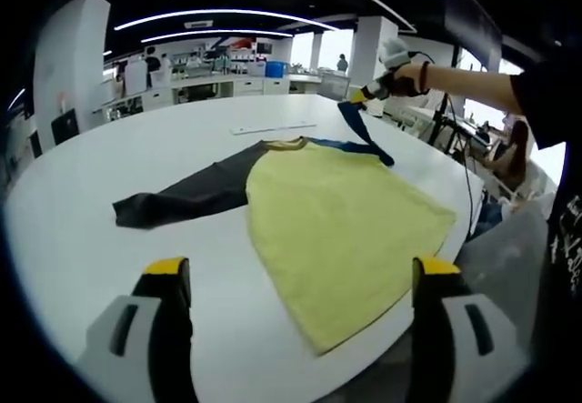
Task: Fold the garment on the visible template until the final outline fits inside the template.
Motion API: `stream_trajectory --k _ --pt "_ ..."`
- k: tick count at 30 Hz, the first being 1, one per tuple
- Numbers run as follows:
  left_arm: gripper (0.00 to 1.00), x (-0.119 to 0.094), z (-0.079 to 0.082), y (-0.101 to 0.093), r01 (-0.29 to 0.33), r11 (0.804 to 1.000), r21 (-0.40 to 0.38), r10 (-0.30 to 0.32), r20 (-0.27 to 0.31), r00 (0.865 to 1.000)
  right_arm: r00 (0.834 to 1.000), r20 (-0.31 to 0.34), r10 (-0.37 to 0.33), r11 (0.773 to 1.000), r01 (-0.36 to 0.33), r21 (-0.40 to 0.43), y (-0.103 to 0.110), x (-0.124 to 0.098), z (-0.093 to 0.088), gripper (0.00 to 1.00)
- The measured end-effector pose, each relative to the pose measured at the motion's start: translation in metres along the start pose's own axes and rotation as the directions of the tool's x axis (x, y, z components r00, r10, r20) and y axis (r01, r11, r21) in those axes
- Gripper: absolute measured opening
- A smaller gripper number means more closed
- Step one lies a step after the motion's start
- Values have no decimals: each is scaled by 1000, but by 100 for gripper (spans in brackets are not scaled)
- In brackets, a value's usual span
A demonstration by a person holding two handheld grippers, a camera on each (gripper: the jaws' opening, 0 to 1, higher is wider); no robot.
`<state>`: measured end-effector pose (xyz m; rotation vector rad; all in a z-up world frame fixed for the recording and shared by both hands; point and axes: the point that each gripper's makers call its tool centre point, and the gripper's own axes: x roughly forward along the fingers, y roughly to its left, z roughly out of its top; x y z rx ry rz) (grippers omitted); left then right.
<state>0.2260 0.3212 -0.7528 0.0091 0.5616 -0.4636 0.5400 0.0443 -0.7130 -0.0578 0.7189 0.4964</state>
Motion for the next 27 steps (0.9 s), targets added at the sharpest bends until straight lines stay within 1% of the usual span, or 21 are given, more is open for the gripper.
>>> stream_trajectory --k 4,6,7,10,12,15,21,27 --pt "99 1 -1 0 1 1000 -2 -1 0 1000 1000 -9 21 1000 -21 -20 12 5 2 0" --pt "99 2 -1 1 1 1000 -4 -1 -1 1000 1000 -11 30 999 -30 -28 14 10 6 0" --pt "99 2 -1 1 1 1000 -4 -1 -2 1000 999 -13 38 999 -39 -36 21 11 6 0" --pt "99 2 -2 0 1 1000 -3 -1 -5 1000 999 -13 48 997 -49 -52 29 13 8 0" --pt "99 2 -4 1 -5 1000 7 5 -15 1000 999 -9 45 996 -46 -71 31 15 12 0" --pt "99 2 -3 1 -6 1000 2 6 -12 1000 998 -5 60 991 -60 -123 43 16 18 0" --pt "99 2 -1 0 -7 1000 -10 7 1 1000 995 15 99 984 -95 -147 62 17 33 0" --pt "99 4 -3 1 -5 1000 -14 5 -2 1000 991 23 129 977 -123 -177 82 17 40 0"
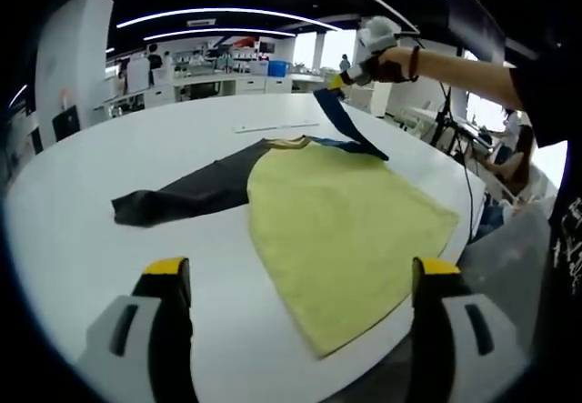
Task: Fold the garment on the visible template until the final outline fits inside the template.
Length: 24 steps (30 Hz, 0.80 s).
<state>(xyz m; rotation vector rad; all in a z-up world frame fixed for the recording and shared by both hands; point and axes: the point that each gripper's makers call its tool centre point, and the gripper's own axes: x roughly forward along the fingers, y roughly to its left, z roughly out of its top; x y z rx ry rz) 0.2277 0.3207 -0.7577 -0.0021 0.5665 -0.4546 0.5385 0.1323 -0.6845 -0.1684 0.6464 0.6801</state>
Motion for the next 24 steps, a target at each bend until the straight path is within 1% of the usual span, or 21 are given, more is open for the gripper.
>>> stream_trajectory --k 5,9,10,17,19,21,24 --pt "99 1 -1 -1 2 1000 0 -2 -5 1000 1000 12 24 1000 -24 -14 15 8 6 0" --pt "99 1 -2 0 3 1000 -2 -3 -6 1000 999 9 33 999 -33 -32 26 13 6 0" --pt "99 1 -3 0 1 1000 -3 -1 -8 1000 999 8 40 999 -40 -34 33 13 6 0" --pt "99 2 -5 1 -1 1000 -5 1 -16 1000 995 38 92 995 -90 -48 58 18 14 0" --pt "99 3 -4 0 2 1000 -4 -2 -15 1000 994 40 99 994 -97 -51 65 19 14 0" --pt "99 3 -4 -1 4 1000 -3 -4 -15 1000 993 39 108 993 -106 -54 67 22 13 0" --pt "99 3 -5 -1 7 1000 -2 -7 -20 1000 991 32 132 990 -131 -51 78 28 11 0"
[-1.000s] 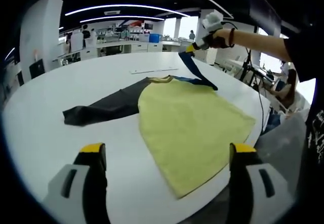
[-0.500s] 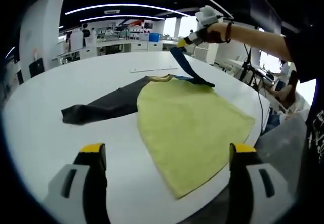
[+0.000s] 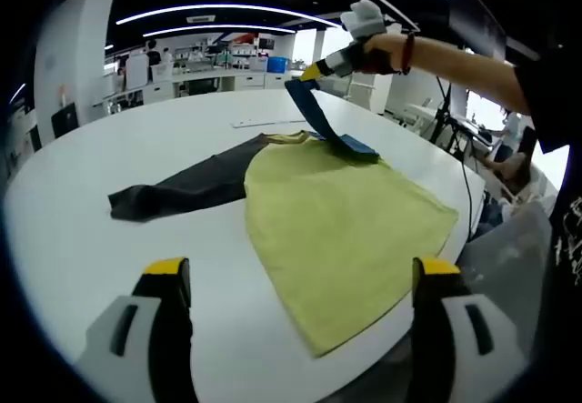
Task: Fold the garment on the visible template until the final outline fits inside the template.
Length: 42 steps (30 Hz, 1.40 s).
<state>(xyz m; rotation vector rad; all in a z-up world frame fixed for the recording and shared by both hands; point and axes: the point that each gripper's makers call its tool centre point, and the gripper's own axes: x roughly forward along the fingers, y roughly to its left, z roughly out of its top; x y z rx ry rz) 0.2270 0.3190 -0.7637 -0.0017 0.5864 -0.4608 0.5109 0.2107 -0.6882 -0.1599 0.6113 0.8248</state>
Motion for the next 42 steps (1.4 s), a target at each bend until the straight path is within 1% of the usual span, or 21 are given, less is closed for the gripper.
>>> stream_trajectory --k 5,9,11,13,16,21,28,33,37,40,42 --pt "99 0 -1 3 -4 1000 -6 4 -2 1000 999 -10 32 999 -32 -12 17 6 -6 0" --pt "99 0 -3 2 -2 1000 -5 2 -6 1000 998 -10 68 997 -69 -23 34 9 -11 0" --pt "99 1 -3 1 -1 1000 -5 1 -7 1000 996 -10 85 996 -85 -28 37 12 -12 0" --pt "99 1 -3 1 1 1000 -6 -1 -9 1000 994 -3 107 993 -107 -39 50 13 -10 0" --pt "99 2 -5 1 1 1000 -8 -1 -11 1000 993 -6 122 991 -122 -57 60 15 -11 0" --pt "99 4 -6 2 0 1000 -10 0 -13 1000 992 -16 126 989 -127 -80 67 23 -16 0" --pt "99 3 -9 2 0 1000 -12 0 -22 1000 989 -75 125 984 -133 -121 79 35 -43 0" --pt "99 5 -11 0 1 1000 -15 -2 -27 1000 988 -97 119 983 -131 -128 82 46 -56 0" --pt "99 5 -12 -2 5 1000 -16 -6 -29 1000 987 -104 121 985 -132 -107 88 52 -64 0" --pt "99 5 -13 -2 4 1000 -16 -4 -30 1000 987 -108 121 987 -131 -90 91 61 -70 0" --pt "99 5 -13 -2 3 1000 -16 -4 -32 999 986 -109 125 988 -134 -78 96 61 -72 0"
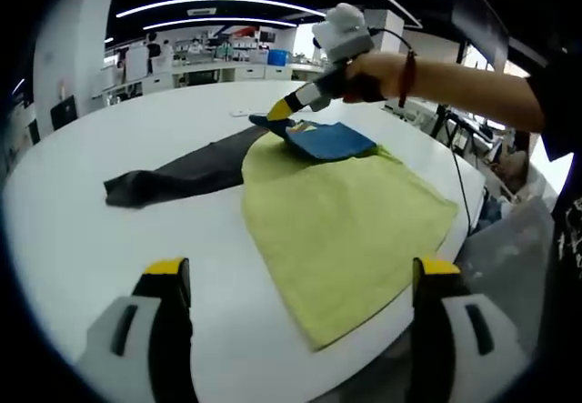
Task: Fold the garment on the visible template until the final outline fits inside the template.
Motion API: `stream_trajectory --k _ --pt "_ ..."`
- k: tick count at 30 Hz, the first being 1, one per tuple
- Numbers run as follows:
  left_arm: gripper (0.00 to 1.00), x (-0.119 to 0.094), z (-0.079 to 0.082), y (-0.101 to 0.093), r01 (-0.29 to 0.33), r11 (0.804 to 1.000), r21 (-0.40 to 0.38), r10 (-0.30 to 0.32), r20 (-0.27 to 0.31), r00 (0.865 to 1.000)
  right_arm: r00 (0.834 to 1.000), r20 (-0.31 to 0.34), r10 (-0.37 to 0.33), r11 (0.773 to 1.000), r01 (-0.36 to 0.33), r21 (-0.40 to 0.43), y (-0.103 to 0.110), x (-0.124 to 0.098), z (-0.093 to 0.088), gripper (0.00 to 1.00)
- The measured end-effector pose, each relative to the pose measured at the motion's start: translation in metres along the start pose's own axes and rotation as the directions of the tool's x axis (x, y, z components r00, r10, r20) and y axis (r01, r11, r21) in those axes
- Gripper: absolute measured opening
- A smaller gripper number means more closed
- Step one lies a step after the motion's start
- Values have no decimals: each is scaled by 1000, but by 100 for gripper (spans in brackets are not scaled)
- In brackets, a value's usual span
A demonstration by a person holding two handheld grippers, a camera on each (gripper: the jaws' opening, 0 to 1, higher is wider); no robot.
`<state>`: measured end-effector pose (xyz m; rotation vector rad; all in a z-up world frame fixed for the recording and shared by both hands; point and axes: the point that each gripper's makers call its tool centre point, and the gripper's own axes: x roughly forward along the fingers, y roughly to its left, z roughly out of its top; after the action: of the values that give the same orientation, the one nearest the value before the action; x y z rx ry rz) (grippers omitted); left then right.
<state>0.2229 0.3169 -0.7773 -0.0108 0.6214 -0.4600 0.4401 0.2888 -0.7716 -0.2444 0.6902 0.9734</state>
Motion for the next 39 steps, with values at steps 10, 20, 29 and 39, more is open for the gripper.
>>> stream_trajectory --k 10,20,29,39 --pt "99 -3 -1 4 -13 1000 -6 13 5 1000 997 -6 75 989 -74 126 23 19 -18 0" --pt "99 -3 -1 5 -23 1000 2 23 8 1000 999 -8 49 997 -49 66 6 9 -22 37" --pt "99 -3 7 8 -36 999 20 35 28 999 1000 -16 17 1000 -17 7 -5 -17 -43 62" --pt "99 -5 7 12 -52 998 43 51 19 998 999 -5 -38 999 38 -16 -42 -48 -56 67"
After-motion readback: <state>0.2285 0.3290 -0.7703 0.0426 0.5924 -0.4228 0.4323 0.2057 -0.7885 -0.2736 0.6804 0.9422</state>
